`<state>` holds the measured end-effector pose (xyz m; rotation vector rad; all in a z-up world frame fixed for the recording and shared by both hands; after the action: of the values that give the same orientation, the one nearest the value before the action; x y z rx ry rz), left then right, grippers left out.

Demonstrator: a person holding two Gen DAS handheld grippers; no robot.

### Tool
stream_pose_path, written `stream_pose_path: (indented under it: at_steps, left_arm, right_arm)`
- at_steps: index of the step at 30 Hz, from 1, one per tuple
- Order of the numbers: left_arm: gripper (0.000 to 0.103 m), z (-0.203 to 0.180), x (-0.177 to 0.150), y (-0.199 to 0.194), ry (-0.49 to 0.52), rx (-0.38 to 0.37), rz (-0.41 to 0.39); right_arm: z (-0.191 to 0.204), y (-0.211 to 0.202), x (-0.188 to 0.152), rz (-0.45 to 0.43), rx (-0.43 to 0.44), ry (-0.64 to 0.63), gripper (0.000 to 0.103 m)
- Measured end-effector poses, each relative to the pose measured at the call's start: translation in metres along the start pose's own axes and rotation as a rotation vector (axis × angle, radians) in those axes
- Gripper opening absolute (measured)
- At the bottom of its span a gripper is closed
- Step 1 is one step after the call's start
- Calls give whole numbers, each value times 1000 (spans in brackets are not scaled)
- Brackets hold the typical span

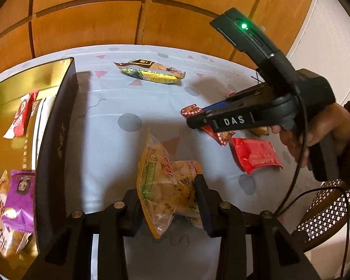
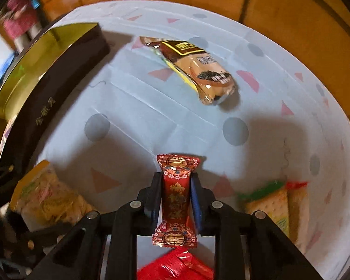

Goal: Organize snacks
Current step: 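Carry the clear pastry bag into the tin and release it with the left gripper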

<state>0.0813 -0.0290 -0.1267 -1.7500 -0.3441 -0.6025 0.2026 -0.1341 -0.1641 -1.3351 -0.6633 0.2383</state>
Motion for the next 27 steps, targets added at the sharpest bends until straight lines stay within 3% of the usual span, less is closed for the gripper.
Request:
stream_pose_path:
  at_steps: [4,16,20,27]
  left_arm:
    - [36,0,-2,-10,4,8,-15]
    - [32,0,5,-25,20,25,-65]
    - [32,3,13,-42,5,19,-101]
    - [32,11,28,-79,-32,-6,-175]
  right_arm:
    - [-8,0,-6,-13,22,40,25]
    - [4,-6,-23,-88,-65,27,24]
    - [22,2,-18,-99,-61,37,25]
    - [17,-3,-20,-122,-66,50,25]
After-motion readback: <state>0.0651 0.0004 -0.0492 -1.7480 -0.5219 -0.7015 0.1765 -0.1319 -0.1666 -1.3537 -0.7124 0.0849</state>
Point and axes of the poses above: each gripper's, at about its wrist camera, not at the fingertips, and y roughly the way its jaws point, z to its left, x to its top, the point moved 6 cm from there along y, roughly the way its jaws point, and after that the axes turned 5 degrees about x, right-handed, at the moved point
